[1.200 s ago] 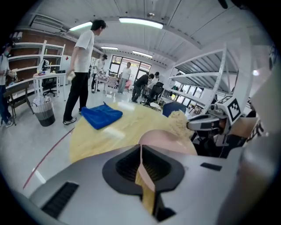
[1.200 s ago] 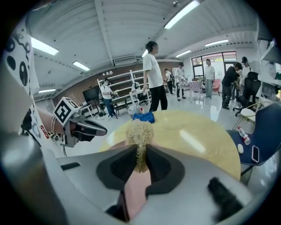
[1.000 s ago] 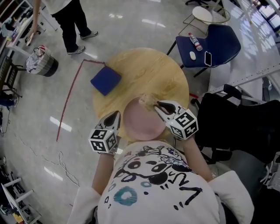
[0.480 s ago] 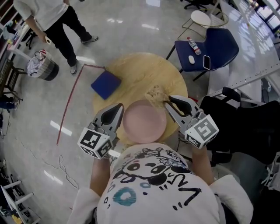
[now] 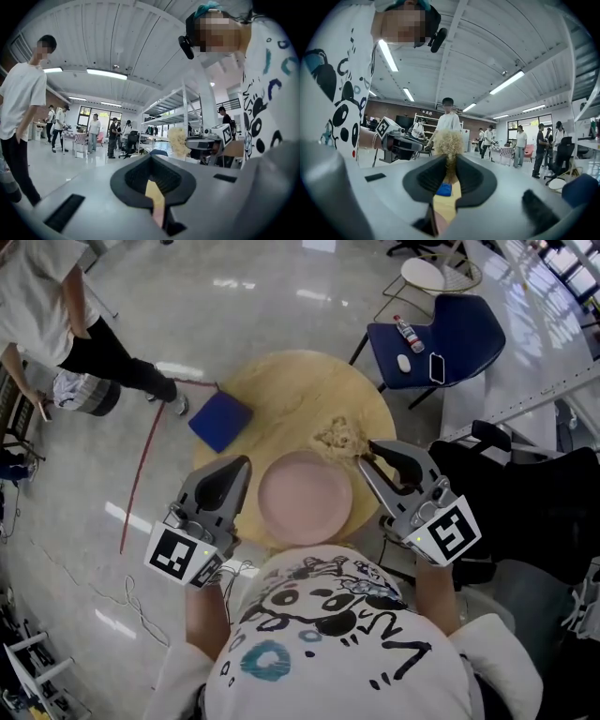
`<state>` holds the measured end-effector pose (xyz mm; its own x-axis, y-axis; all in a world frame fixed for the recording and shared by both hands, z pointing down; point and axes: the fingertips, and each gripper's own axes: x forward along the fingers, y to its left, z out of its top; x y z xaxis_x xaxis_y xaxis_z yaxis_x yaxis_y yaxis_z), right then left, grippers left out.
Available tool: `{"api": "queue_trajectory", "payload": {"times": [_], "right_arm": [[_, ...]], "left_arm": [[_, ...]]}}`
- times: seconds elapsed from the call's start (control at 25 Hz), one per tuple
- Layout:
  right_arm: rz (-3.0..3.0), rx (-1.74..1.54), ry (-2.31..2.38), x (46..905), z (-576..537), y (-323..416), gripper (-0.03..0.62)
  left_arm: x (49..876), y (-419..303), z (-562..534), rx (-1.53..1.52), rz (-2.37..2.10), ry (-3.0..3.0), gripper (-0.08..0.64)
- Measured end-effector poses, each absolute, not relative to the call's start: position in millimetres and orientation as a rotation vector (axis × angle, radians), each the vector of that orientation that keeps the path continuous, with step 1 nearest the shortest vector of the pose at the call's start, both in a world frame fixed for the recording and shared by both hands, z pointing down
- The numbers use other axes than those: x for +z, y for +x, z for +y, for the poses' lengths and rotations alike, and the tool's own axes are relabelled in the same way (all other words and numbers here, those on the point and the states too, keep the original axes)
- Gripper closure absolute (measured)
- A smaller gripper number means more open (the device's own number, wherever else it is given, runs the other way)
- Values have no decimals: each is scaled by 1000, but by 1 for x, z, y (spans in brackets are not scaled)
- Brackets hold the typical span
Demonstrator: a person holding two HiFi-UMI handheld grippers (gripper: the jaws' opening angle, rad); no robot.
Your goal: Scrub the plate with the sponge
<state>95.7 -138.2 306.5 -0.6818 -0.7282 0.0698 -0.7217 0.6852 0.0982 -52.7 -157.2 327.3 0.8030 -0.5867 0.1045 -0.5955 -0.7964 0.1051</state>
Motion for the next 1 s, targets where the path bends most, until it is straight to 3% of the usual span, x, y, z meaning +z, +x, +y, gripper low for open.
{"api": "queue_trajectory", "payload": {"times": [1.0], "right_arm": [[-2822, -124, 1253, 296, -127, 113, 523]], "left_arm": [[322, -35, -145, 126, -902, 2901, 545]]}}
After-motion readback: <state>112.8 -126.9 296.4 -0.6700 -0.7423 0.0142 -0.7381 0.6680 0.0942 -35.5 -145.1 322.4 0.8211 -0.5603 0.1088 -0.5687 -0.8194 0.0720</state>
